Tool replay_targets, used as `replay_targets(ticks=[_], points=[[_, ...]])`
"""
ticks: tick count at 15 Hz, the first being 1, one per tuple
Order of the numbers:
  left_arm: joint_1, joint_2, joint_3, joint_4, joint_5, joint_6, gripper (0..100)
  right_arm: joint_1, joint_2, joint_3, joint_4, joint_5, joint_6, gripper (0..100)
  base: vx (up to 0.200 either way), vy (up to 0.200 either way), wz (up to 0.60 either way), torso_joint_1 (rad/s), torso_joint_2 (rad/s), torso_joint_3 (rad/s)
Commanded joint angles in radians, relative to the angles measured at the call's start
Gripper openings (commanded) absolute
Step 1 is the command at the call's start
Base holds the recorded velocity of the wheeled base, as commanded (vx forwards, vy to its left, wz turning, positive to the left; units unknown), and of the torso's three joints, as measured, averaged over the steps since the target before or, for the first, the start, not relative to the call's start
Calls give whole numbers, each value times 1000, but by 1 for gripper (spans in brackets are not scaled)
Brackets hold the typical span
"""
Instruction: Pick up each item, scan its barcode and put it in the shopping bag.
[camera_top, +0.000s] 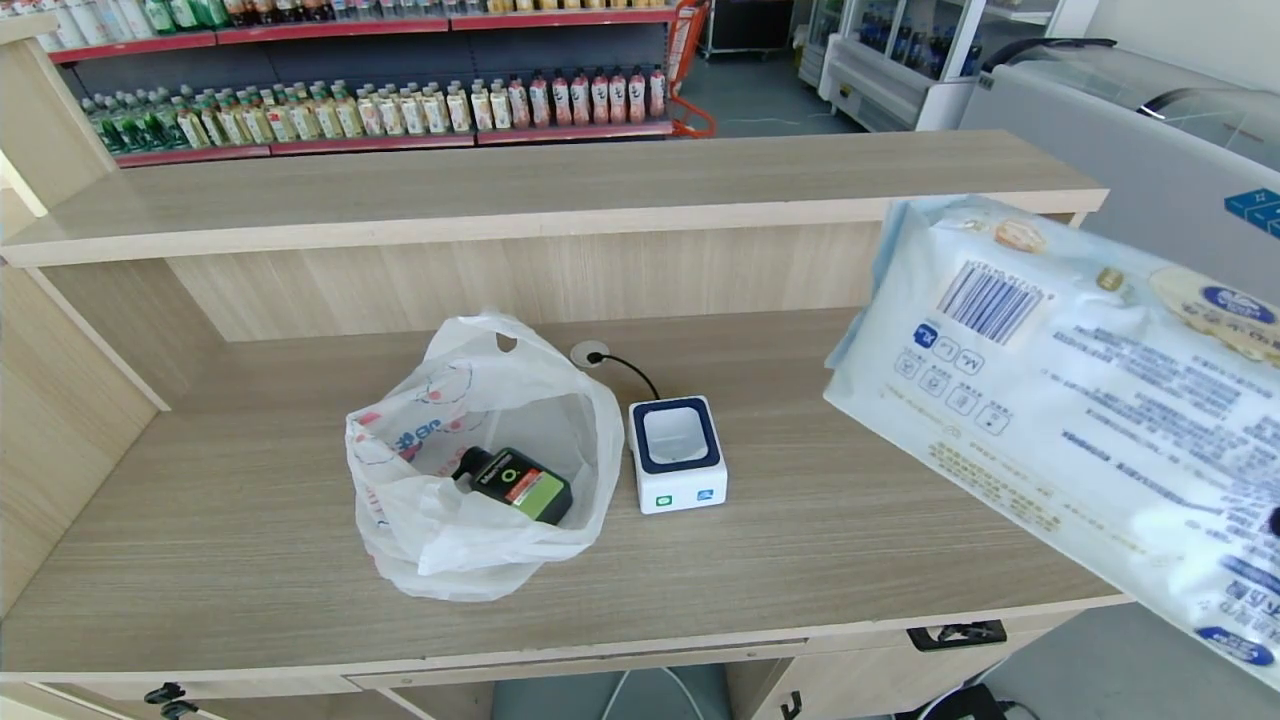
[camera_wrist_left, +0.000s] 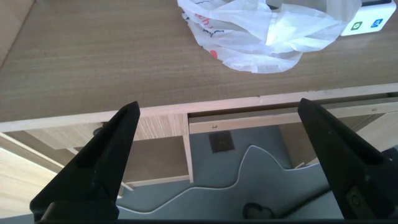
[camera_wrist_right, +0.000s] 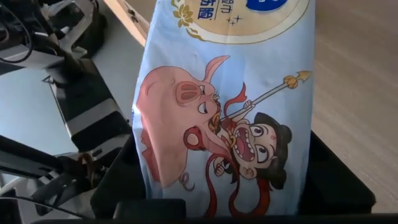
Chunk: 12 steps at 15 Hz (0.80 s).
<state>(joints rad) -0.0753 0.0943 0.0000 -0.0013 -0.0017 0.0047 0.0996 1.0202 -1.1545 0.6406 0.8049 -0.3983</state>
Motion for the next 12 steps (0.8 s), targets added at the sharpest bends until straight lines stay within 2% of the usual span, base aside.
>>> replay_targets(ticks=[1, 2, 4, 5, 7, 10, 12], points=[[0, 1, 0, 0, 0, 0, 100, -41, 43, -74, 57, 53, -48, 0, 0, 0, 0, 0, 0, 0], [0, 1, 0, 0, 0, 0, 100, -104, 87, -163, 162, 106, -86, 0, 0, 0, 0, 0, 0, 0], [0, 1, 0, 0, 0, 0, 100, -135, 162, -281, 244, 149, -68, 0, 0, 0, 0, 0, 0, 0], [0, 1, 0, 0, 0, 0, 100, -147, 179, -304, 260, 162, -57, 0, 0, 0, 0, 0, 0, 0], [0, 1, 0, 0, 0, 0, 100, -227, 222, -333, 261, 246, -28, 0, 0, 0, 0, 0, 0, 0], [0, 1, 0, 0, 0, 0, 100, -235, 290, -381, 263, 307, -27, 0, 0, 0, 0, 0, 0, 0], [0, 1, 0, 0, 0, 0, 100, -190, 296, -389, 266, 313, -25, 0, 0, 0, 0, 0, 0, 0]])
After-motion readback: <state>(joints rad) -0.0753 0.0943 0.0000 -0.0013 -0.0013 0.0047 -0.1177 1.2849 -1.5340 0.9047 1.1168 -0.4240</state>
